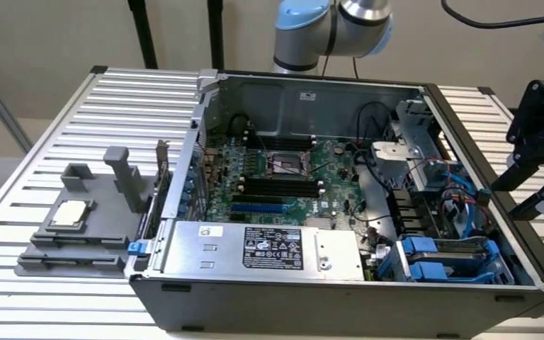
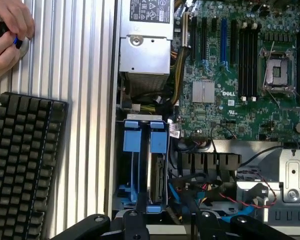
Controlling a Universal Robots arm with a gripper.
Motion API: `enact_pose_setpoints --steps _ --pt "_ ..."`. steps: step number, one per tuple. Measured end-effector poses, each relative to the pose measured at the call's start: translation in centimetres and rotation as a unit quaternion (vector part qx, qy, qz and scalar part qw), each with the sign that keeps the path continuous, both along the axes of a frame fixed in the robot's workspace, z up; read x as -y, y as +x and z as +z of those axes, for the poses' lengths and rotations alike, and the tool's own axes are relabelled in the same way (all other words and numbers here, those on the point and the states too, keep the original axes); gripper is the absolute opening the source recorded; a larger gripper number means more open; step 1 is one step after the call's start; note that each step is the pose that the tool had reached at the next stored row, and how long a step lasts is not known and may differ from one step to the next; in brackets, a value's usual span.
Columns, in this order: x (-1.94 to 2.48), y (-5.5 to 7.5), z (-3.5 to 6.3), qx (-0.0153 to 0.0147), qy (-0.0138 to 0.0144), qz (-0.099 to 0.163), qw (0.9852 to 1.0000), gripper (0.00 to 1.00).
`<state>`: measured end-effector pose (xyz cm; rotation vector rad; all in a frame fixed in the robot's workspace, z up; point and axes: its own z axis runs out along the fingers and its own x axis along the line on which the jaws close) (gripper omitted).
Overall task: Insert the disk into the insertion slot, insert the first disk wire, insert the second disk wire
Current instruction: 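Insert the disk into the insertion slot, then insert the first disk wire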
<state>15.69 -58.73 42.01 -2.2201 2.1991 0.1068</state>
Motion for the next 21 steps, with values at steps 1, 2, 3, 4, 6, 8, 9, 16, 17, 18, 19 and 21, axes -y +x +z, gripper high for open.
enact_pose_setpoints --steps 1,2,3,4,6,8,9,16,17,18,19,21 --pt "-0.03 0.2 -0.14 0.0000 0.0000 0.000 1.0000 0.41" --pt "-0.06 0.3 -0.30 0.0000 -0.0002 0.000 1.0000 0.41" --pt "-0.07 0.3 -0.48 0.0000 -0.0001 0.000 1.0000 0.41" --pt "-0.09 0.3 -0.67 0.0000 -0.0001 0.000 1.0000 0.41" --pt "-0.15 0.4 -1.00 0.0000 -0.0001 0.000 1.0000 0.41" --pt "-0.18 0.4 -1.31 0.0000 -0.0001 0.000 1.0000 0.41" --pt "-0.24 0.4 -1.48 0.0000 -0.0001 0.000 1.0000 0.41" --pt "-0.75 1.4 -2.58 0.0000 -0.0002 0.000 1.0000 0.41" --pt "-0.77 1.4 -2.76 0.0000 -0.0002 0.000 1.0000 0.41" --pt "-0.77 1.4 -2.96 0.0001 -0.0001 0.000 1.0000 0.41" --pt "-0.78 1.4 -3.15 0.0001 0.0000 0.000 1.0000 0.41" --pt "-0.78 1.4 -3.50 0.0001 -0.0001 0.001 1.0000 0.41"
